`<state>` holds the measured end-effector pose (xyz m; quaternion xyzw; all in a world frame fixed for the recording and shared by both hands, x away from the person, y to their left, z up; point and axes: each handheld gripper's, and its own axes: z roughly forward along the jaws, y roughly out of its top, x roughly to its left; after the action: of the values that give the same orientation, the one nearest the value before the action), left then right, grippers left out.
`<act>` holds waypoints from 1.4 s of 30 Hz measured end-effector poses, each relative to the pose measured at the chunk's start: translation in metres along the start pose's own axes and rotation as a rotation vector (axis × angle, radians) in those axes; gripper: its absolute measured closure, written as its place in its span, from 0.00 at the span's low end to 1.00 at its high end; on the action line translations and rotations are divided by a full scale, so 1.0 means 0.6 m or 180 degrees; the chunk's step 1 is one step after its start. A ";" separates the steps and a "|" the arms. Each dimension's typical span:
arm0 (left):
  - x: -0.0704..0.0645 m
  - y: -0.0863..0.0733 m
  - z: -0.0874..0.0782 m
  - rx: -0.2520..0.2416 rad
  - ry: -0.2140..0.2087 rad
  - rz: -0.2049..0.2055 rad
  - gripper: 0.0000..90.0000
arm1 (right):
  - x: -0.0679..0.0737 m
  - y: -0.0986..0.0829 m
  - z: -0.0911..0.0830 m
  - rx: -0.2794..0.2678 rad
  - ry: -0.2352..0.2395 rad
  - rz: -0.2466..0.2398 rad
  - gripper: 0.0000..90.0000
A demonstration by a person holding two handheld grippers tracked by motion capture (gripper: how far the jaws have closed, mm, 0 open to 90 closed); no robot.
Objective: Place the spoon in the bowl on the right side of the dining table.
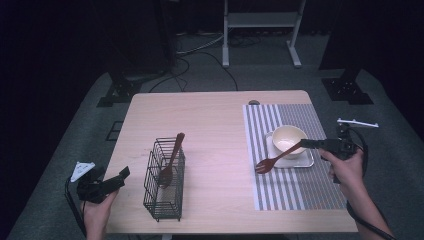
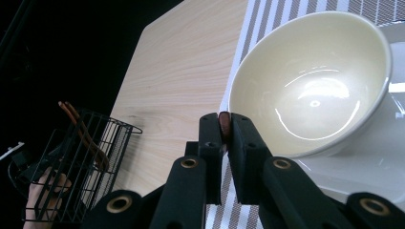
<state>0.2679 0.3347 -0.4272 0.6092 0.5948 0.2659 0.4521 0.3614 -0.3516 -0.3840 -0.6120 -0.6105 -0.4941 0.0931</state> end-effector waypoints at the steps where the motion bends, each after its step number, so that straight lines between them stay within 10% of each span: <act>1: 0.000 0.000 0.000 -0.0001 0.0001 0.0003 0.03 | -0.002 0.000 -0.002 -0.0018 -0.0003 -0.0004 0.92; 42: -0.001 0.000 0.000 0.0002 0.0003 0.0009 0.03 | -0.009 0.018 -0.056 -0.0369 -0.0061 0.0077 0.92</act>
<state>0.2676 0.3342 -0.4268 0.6101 0.5941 0.2667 0.4513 0.3553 -0.3821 -0.3658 -0.6284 -0.5743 -0.5215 0.0576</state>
